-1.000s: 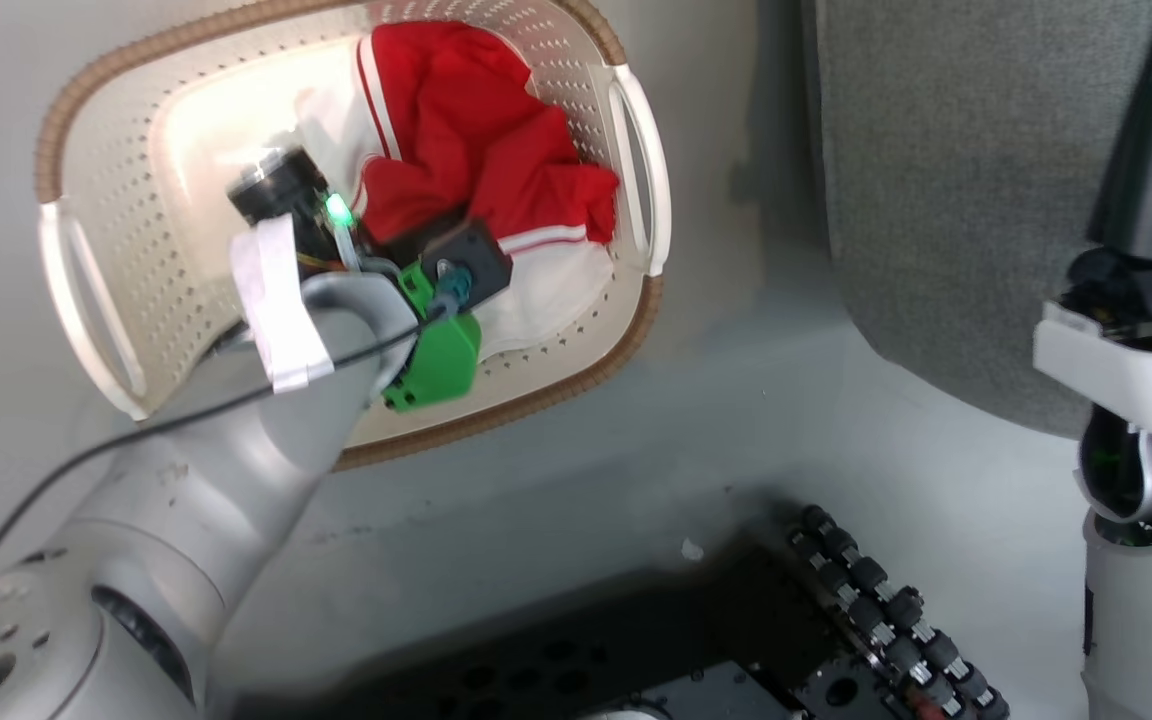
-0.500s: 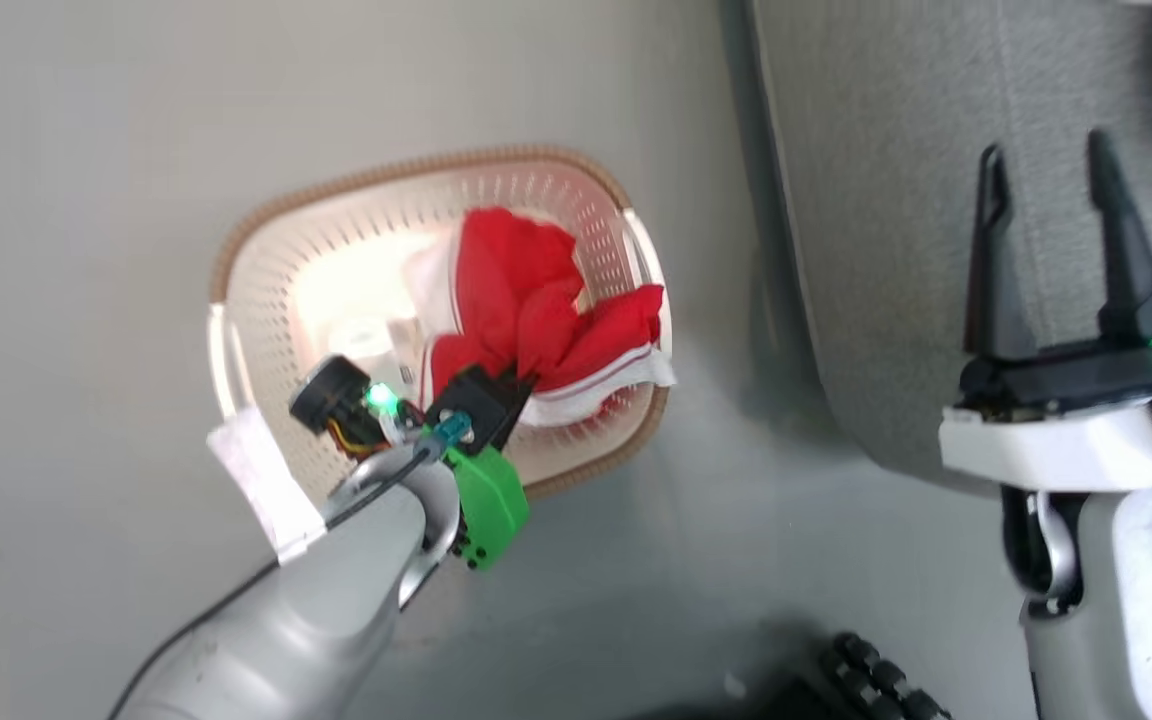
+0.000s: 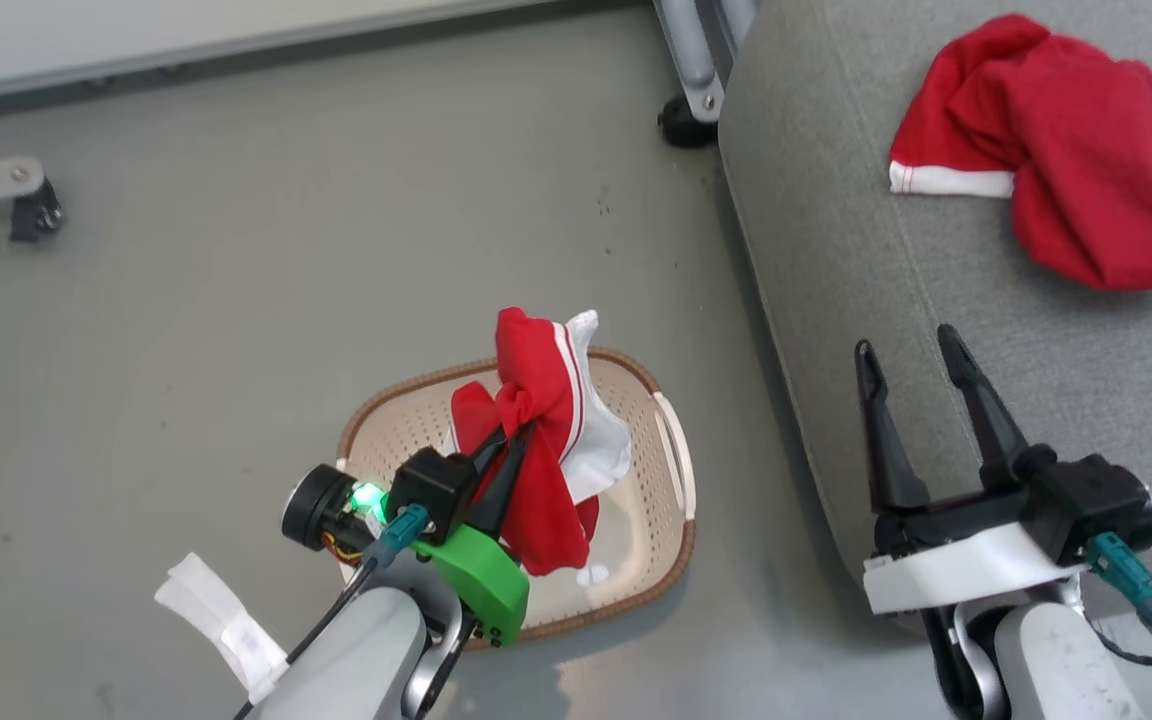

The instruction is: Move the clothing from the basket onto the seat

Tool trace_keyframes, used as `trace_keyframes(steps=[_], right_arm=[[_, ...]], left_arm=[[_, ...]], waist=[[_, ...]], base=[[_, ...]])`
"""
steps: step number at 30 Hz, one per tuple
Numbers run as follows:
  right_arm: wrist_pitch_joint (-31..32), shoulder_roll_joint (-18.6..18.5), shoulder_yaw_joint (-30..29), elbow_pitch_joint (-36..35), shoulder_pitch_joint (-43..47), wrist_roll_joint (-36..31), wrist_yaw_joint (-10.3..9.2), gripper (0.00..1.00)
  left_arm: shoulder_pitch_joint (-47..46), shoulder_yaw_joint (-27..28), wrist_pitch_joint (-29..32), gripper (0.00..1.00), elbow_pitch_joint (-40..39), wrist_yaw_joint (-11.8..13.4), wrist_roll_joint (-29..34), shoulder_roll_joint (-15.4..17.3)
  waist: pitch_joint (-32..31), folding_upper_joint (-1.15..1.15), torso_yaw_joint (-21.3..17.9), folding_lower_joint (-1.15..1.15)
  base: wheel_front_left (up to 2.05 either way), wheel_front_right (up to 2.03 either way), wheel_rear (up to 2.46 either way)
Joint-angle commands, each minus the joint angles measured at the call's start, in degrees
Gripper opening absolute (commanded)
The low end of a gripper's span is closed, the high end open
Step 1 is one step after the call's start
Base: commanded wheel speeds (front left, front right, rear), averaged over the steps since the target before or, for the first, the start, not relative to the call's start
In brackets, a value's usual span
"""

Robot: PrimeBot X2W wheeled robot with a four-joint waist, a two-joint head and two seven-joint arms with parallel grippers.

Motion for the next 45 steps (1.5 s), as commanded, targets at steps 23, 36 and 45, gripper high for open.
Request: trace_keyframes(steps=[23, 36, 45], right_arm=[[-0.17, -0.96, 5.31, 5.21, 7.40, -0.50, -0.07, 1.00], [-0.17, -5.99, 18.39, 11.07, 4.66, 2.33, -0.08, 1.00], [-0.17, -7.13, 20.69, 12.30, 2.52, 4.85, -0.07, 1.00]], left_arm=[[9.27, 9.98, -0.04, 0.00, -20.29, -0.06, 6.84, -0.36], [5.99, 7.23, 0.59, 0.00, -26.18, -2.15, 7.54, -1.94], [4.46, 3.08, 4.22, 0.00, -31.09, -3.85, 6.25, -3.06]], waist=[[-18.72, 0.00, 1.98, 0.01], [-18.91, 0.00, 2.77, 0.01], [-18.89, 0.00, 3.70, 0.01]], base=[[0.00, 0.00, 0.00], [0.00, 0.00, 0.00], [0.00, 0.00, 0.00]])
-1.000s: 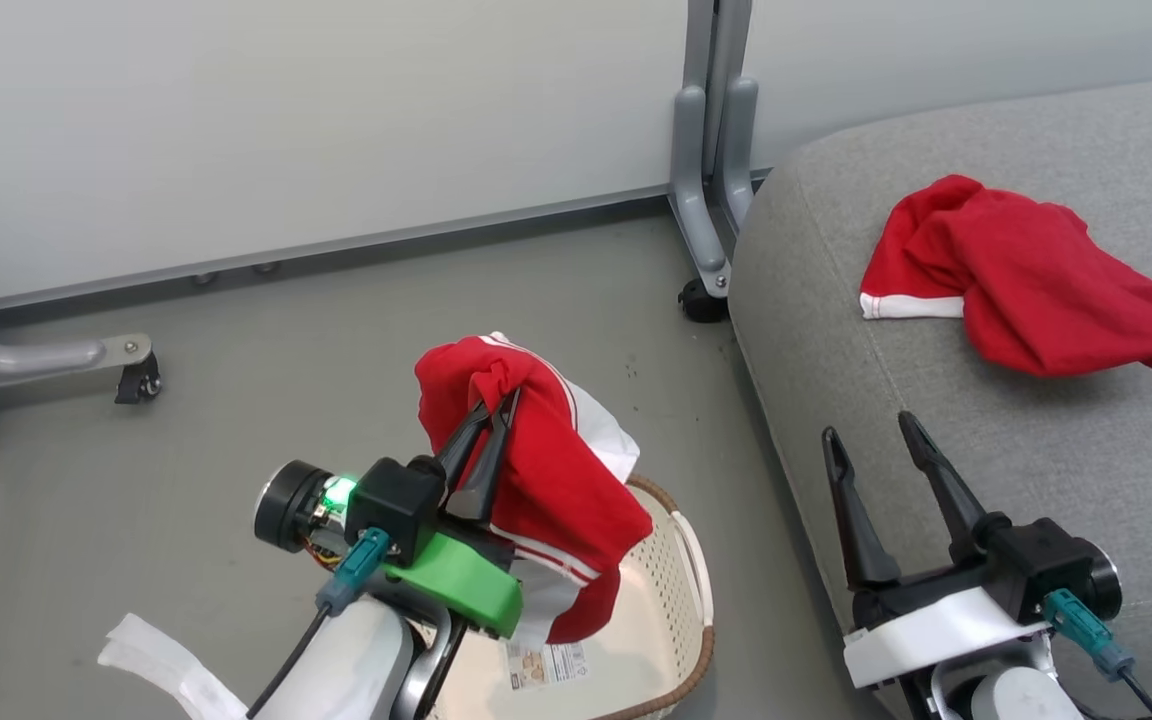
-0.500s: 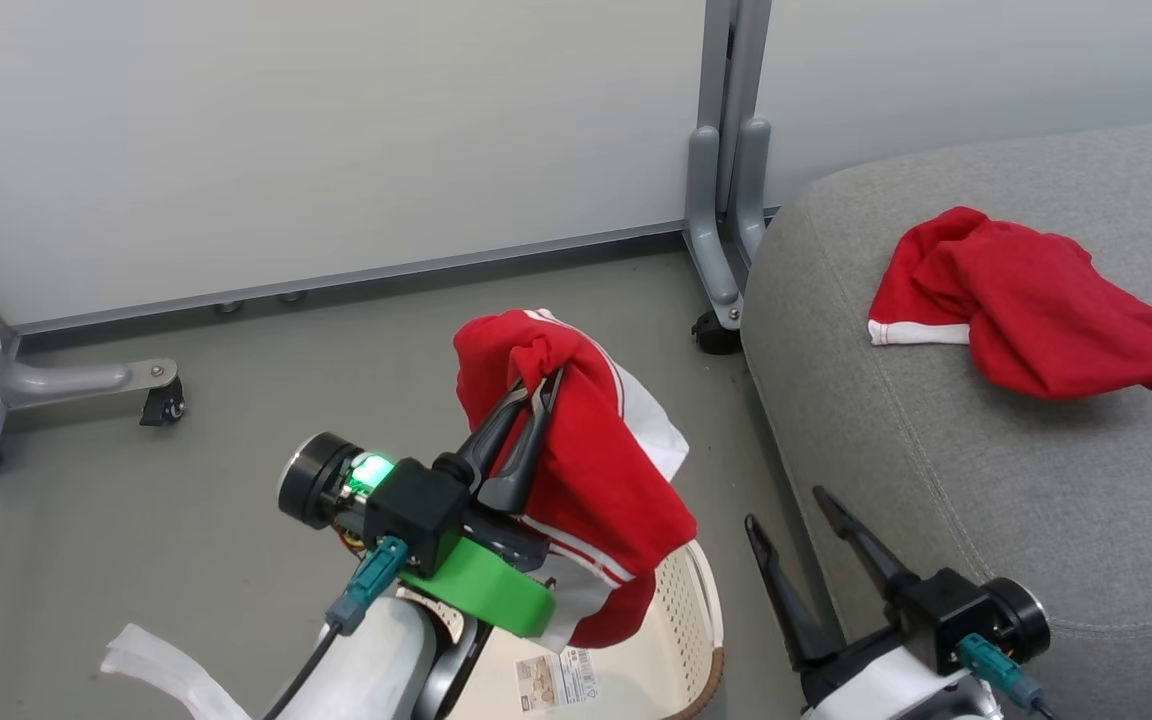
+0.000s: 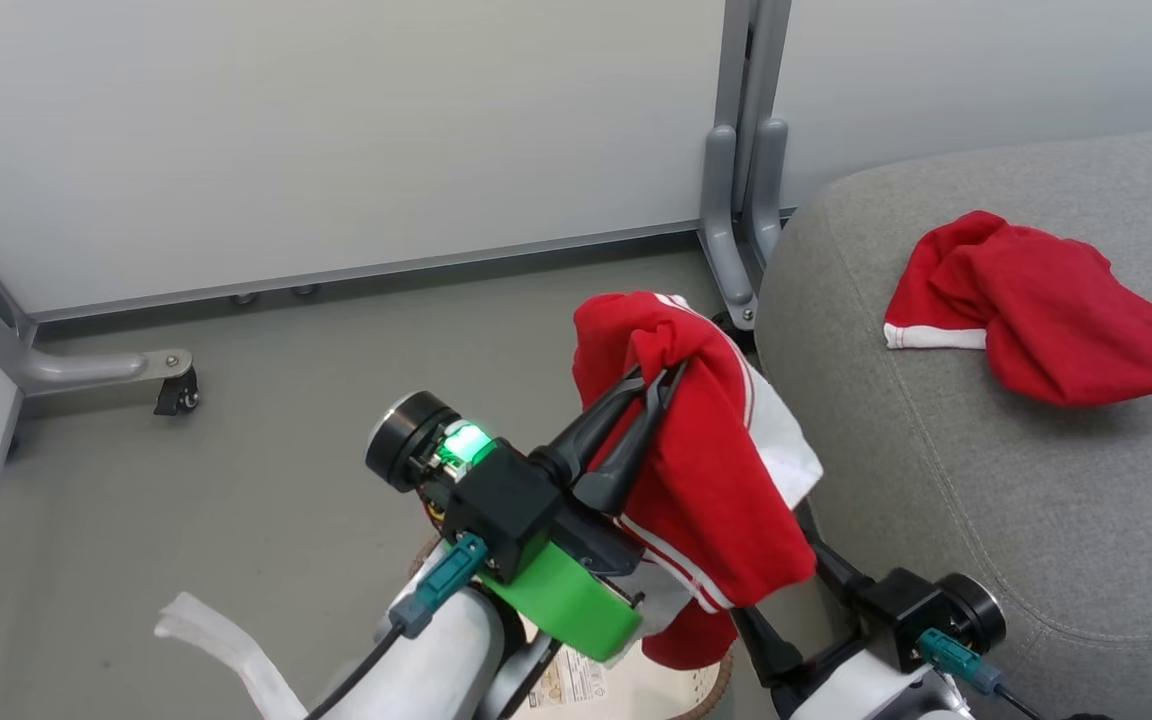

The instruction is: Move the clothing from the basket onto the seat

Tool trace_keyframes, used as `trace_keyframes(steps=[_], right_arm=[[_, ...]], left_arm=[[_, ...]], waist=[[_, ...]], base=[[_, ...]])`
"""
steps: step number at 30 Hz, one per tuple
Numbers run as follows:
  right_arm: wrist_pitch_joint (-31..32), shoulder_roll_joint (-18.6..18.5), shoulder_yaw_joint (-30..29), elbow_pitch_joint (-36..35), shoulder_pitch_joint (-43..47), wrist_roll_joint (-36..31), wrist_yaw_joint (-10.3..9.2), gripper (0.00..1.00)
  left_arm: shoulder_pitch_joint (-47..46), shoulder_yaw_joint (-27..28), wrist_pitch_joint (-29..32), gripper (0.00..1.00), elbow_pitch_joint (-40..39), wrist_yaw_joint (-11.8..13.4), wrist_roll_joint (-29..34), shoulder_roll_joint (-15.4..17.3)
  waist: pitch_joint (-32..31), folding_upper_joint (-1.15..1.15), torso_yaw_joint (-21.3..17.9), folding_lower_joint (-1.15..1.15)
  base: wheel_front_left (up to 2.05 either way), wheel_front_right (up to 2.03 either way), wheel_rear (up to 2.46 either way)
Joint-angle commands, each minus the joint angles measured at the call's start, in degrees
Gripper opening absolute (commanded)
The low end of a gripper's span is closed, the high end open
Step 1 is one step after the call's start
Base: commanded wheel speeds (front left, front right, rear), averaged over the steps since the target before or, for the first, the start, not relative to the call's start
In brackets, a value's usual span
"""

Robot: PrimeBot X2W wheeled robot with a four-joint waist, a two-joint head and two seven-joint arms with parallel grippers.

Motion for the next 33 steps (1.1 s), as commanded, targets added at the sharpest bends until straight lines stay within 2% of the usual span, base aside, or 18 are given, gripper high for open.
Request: trace_keyframes(steps=[1, 13, 14, 15, 33], right_arm=[[-0.17, -0.29, 0.27, 0.24, -0.55, 0.82, -0.07, 1.00], [-0.17, -1.54, 6.84, -1.61, -1.69, 6.58, -0.07, 1.00], [-0.17, -1.97, 7.65, -1.51, -1.80, 7.11, -0.07, 0.19], [-0.17, -2.17, 7.73, -1.30, -1.75, 7.58, -0.08, 0.00], [-0.17, -2.44, 6.91, -1.63, 0.33, 9.24, -0.07, 0.00]], left_arm=[[-1.07, -0.28, 0.28, 0.00, -0.70, -0.25, -0.64, -0.21], [-0.61, -1.38, 0.84, 0.00, -0.10, -0.30, -1.72, 0.39], [-0.54, -1.29, 0.71, 0.00, 0.36, -0.24, -1.80, 0.46], [-0.50, -1.17, 0.67, 0.00, 0.79, -0.12, -1.70, 0.59], [-1.52, -0.09, -2.26, 0.00, 10.93, 1.15, -1.79, 1.17]], waist=[[-0.10, 0.00, 0.24, 0.00], [0.22, 0.00, 0.52, 0.00], [0.24, 0.00, 0.49, 0.00], [0.24, 0.00, 0.44, 0.00], [1.43, 0.00, -1.22, 0.00]], base=[[0.00, 0.00, 0.00], [0.00, 0.00, 0.00], [0.00, 0.00, 0.00], [0.00, 0.00, 0.00], [0.00, 0.00, 0.00]])
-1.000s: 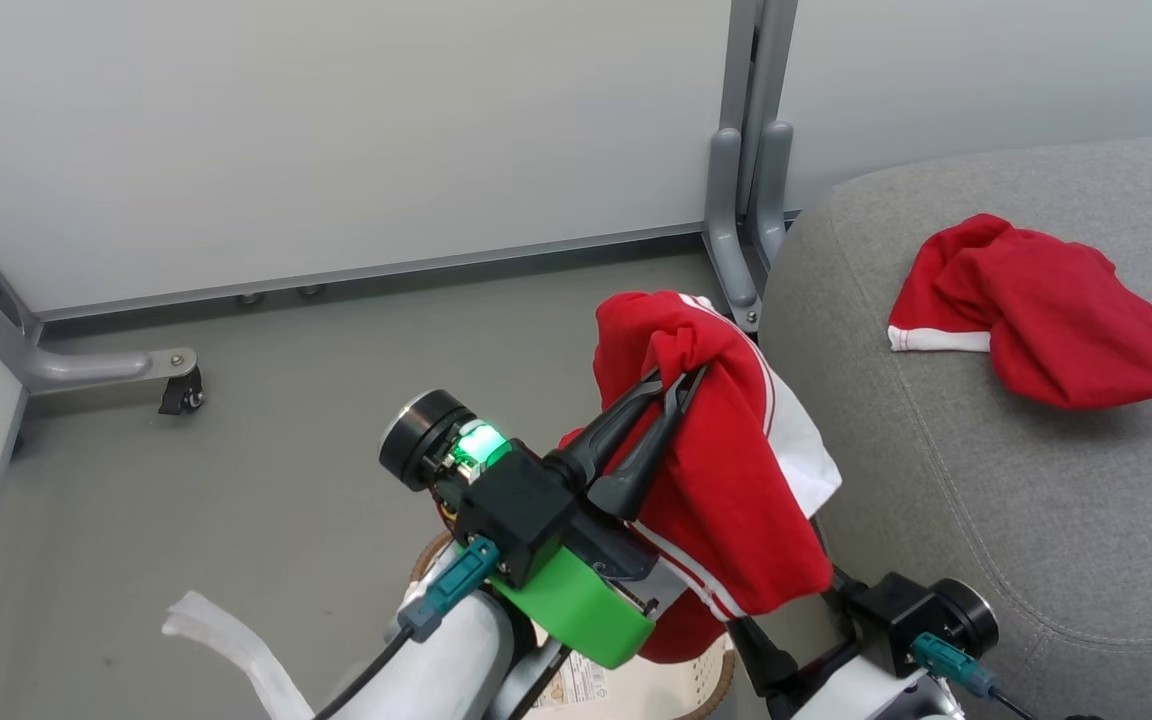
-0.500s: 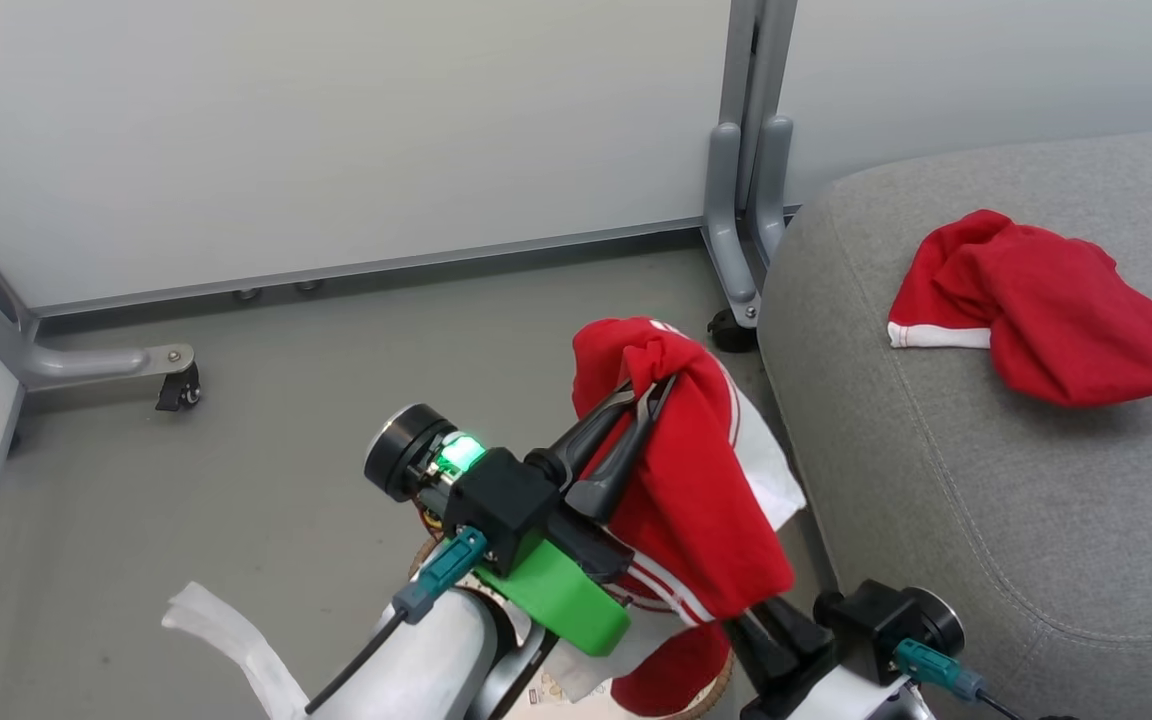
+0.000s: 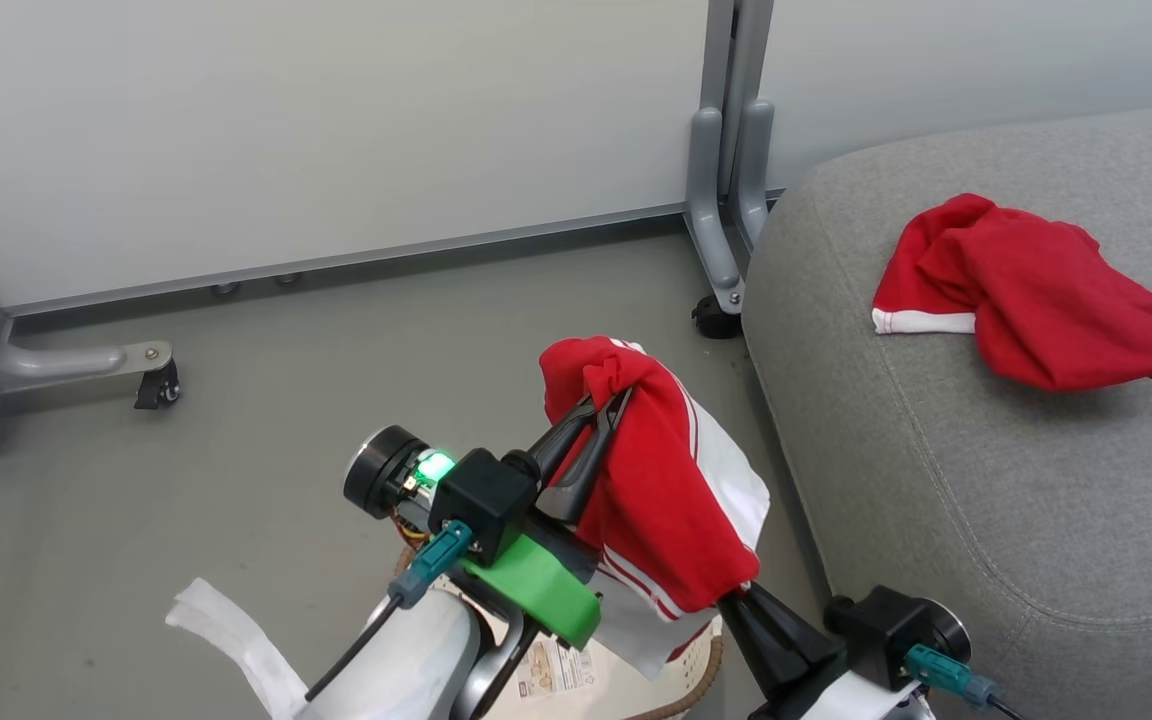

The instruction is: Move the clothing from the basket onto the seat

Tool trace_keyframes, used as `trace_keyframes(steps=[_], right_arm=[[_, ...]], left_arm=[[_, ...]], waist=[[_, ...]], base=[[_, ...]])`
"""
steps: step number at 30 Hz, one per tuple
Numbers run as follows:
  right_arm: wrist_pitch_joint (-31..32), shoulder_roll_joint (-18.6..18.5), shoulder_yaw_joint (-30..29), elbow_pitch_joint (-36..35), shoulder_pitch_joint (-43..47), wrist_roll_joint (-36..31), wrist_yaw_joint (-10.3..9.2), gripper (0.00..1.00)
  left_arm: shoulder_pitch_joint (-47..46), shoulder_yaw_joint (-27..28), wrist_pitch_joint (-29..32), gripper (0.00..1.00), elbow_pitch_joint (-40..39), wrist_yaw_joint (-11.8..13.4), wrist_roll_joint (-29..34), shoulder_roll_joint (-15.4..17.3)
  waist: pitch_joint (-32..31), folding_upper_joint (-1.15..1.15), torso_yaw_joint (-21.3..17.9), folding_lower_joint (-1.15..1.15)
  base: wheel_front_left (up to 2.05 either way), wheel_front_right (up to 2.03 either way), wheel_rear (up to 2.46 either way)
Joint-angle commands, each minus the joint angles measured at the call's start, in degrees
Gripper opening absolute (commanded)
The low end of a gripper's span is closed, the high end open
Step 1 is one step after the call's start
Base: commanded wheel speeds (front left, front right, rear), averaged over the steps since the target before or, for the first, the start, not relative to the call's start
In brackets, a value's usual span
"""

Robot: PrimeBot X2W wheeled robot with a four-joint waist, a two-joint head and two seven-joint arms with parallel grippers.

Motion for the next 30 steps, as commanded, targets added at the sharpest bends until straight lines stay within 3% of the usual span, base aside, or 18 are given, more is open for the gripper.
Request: trace_keyframes(steps=[1, 15, 16, 17, 18, 30], right_arm=[[-0.17, -0.29, -0.10, -0.28, 0.42, 0.34, -0.06, 0.00], [-0.17, -0.16, 0.45, -1.35, -0.07, 1.04, -0.06, 0.00], [-0.17, -0.17, 0.40, -1.40, -0.18, 1.08, -0.06, 0.00], [-0.17, -0.19, 0.35, -1.44, -0.24, 1.12, -0.06, 0.00], [-0.17, -0.23, 0.30, -1.65, -0.34, 1.08, -0.06, 0.00], [-0.17, 0.11, -0.41, -3.69, -0.52, 0.88, -0.06, 0.00]], left_arm=[[-1.05, 0.27, -0.52, 0.00, 0.42, 0.36, 0.48, 0.32], [-1.78, 0.06, -0.57, 0.00, 2.50, 1.22, 0.39, 0.84], [-1.82, 0.23, -0.49, 0.05, 2.74, 1.57, 0.37, 0.79], [-1.80, 0.32, -0.39, 0.79, 2.98, 1.86, 0.31, 0.75], [-1.86, 0.46, -0.37, 1.00, 3.20, 2.38, 0.51, 0.73], [-2.28, 0.09, 0.21, 1.00, 5.32, 3.69, 0.93, 1.65]], waist=[[0.16, 0.00, -0.24, 0.00], [0.42, 0.00, -1.02, 0.00], [0.49, 0.00, -1.05, 0.00], [0.54, 0.00, -1.07, 0.00], [0.62, 0.00, -1.08, 0.00], [1.11, 0.00, -1.40, 0.00]], base=[[0.00, 0.00, 0.00], [0.00, 0.00, 0.00], [0.00, 0.00, 0.00], [0.00, 0.00, 0.00], [0.00, 0.00, 0.00], [0.00, 0.00, 0.00]])
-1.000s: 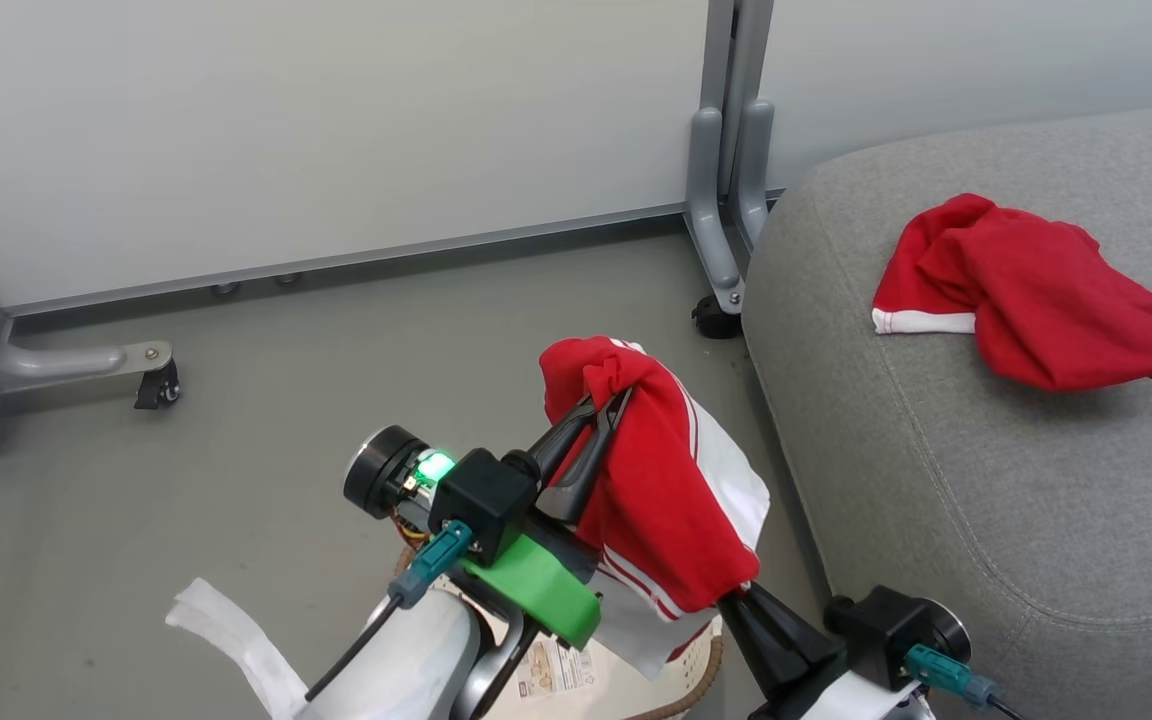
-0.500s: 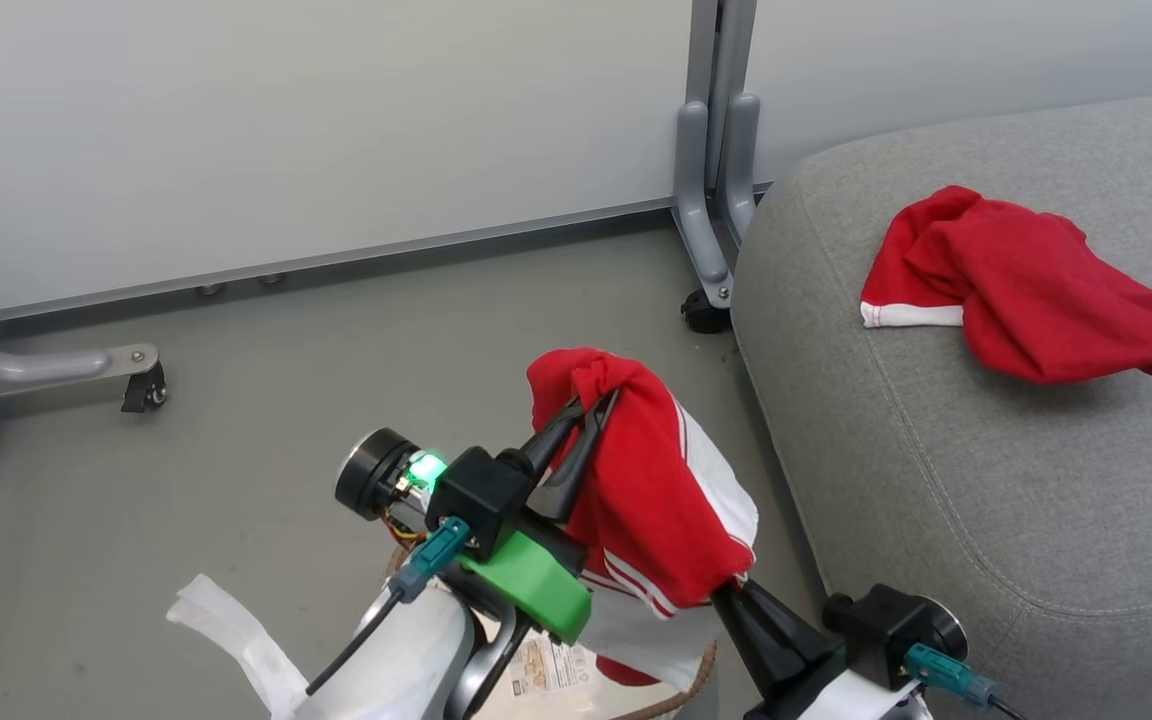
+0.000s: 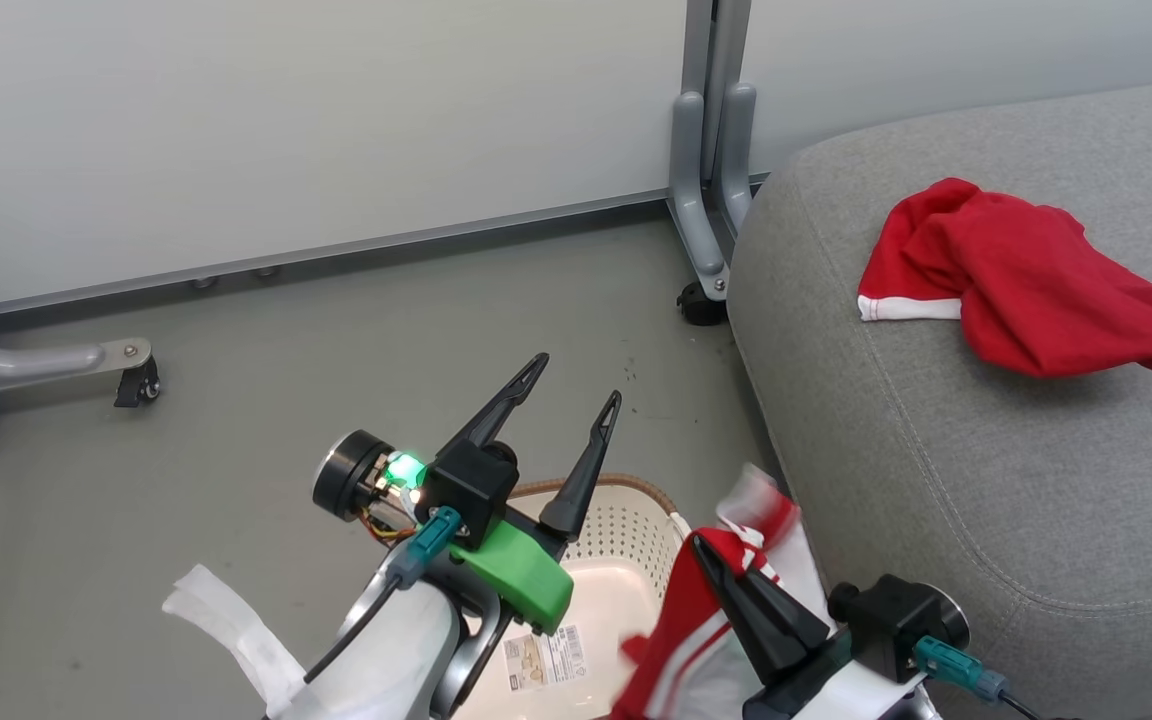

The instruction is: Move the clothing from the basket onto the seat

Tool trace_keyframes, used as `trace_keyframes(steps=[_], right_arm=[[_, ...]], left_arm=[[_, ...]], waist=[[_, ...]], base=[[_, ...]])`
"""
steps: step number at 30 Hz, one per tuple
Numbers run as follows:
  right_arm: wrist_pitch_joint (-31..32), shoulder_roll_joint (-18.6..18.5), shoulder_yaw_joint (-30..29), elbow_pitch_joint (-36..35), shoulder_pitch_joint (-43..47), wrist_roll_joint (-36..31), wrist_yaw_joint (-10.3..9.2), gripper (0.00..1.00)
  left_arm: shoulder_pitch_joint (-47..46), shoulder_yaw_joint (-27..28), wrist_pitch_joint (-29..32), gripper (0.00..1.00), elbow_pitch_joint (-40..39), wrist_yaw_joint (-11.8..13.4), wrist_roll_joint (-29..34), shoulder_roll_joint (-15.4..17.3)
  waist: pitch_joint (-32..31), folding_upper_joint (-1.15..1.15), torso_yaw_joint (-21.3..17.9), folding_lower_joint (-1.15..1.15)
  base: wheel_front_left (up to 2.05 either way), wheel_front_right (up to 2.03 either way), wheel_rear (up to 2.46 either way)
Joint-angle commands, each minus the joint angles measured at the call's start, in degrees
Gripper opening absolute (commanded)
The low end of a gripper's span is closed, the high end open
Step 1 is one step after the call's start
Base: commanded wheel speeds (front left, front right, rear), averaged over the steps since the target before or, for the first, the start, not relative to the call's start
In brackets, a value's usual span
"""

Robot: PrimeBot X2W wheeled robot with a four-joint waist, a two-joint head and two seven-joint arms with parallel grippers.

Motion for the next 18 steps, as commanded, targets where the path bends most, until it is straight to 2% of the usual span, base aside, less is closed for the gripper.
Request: trace_keyframes(steps=[1, 18], right_arm=[[-0.17, -0.04, -0.20, -0.40, -0.44, 0.04, -0.06, 0.00], [-0.18, 0.03, -1.47, -1.69, -0.59, -0.87, -0.06, 0.00]], left_arm=[[-0.83, 0.08, -0.37, 1.00, 0.20, 0.36, -0.02, 0.26], [-0.32, -0.39, -0.84, 1.00, 0.51, 0.44, -1.33, 0.85]], waist=[[-0.03, 0.00, -0.04, 0.00], [0.24, 0.00, -1.00, 0.00]], base=[[0.00, 0.00, 0.00], [0.00, 0.00, 0.00]])
